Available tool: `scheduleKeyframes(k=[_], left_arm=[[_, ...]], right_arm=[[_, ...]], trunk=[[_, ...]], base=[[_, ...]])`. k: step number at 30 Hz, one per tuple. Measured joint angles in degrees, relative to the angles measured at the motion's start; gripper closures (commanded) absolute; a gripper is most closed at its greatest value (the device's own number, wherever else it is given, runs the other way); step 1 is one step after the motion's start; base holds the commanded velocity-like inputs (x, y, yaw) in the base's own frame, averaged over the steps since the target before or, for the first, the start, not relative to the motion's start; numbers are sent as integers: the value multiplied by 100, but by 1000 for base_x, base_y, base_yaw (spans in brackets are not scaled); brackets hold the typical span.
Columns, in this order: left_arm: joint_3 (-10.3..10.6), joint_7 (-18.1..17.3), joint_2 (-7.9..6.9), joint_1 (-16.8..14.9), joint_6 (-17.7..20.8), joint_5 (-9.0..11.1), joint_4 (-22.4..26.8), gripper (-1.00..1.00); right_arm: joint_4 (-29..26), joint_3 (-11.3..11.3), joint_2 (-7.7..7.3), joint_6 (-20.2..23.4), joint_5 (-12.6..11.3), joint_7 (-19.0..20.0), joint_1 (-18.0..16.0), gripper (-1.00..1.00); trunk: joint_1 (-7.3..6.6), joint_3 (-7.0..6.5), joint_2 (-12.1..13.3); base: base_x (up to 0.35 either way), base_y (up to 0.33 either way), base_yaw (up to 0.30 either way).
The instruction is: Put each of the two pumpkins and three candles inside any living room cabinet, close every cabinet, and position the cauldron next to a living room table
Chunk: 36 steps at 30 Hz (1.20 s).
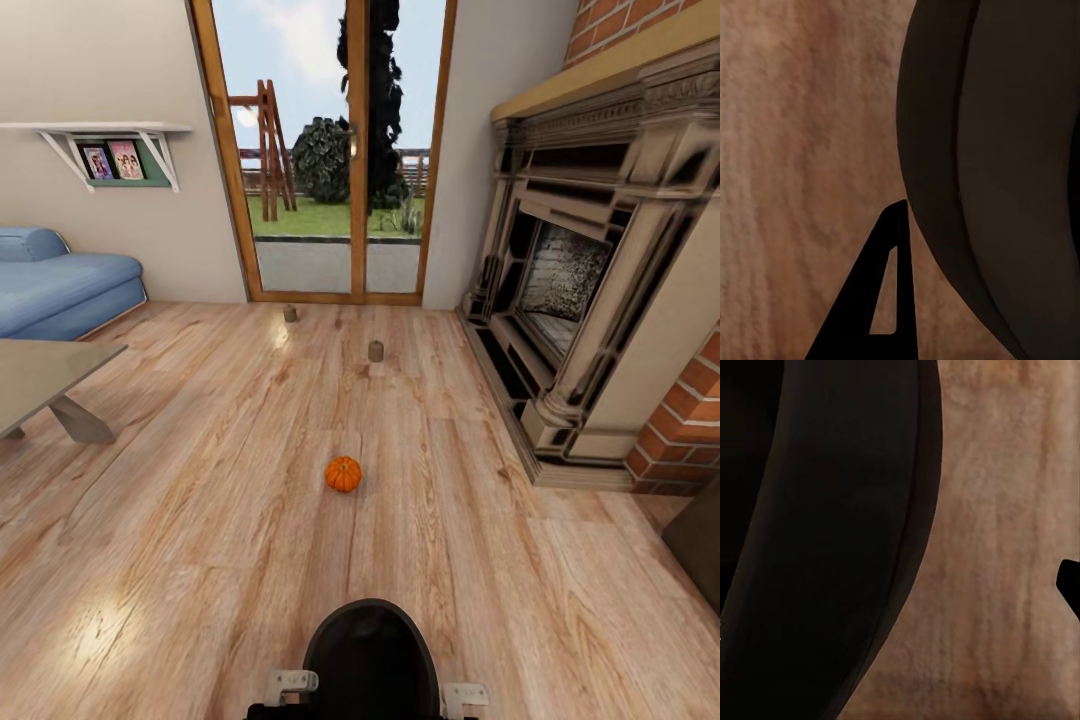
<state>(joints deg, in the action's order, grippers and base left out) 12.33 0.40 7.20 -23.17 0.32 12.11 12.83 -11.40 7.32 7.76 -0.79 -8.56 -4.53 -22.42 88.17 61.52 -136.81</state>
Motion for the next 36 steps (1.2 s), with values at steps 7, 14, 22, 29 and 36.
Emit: scheduleKeyframes(k=[7,14,22,29,36], left_arm=[[0,-3,-3,0,0,4,1,100],[-5,1,-2,-1,0,-1,-1,100],[-7,-1,-4,-1,0,2,-2,100],[-9,0,-5,-1,0,0,-2,100],[-4,4,-5,0,0,-2,-1,100]], right_arm=[[1,-29,-2,13,21,-10,0,100],[-4,3,0,15,10,34,2,100],[-6,10,0,16,9,37,1,100],[-6,7,0,9,10,44,2,100],[0,23,-1,-7,-8,40,4,100]], trunk=[[0,0,0],[0,0,0],[0,0,0],[0,0,0],[-43,-34,79]], base=[[0,0,0],[0,0,0],[0,0,0],[0,0,0],[0,0,0]])
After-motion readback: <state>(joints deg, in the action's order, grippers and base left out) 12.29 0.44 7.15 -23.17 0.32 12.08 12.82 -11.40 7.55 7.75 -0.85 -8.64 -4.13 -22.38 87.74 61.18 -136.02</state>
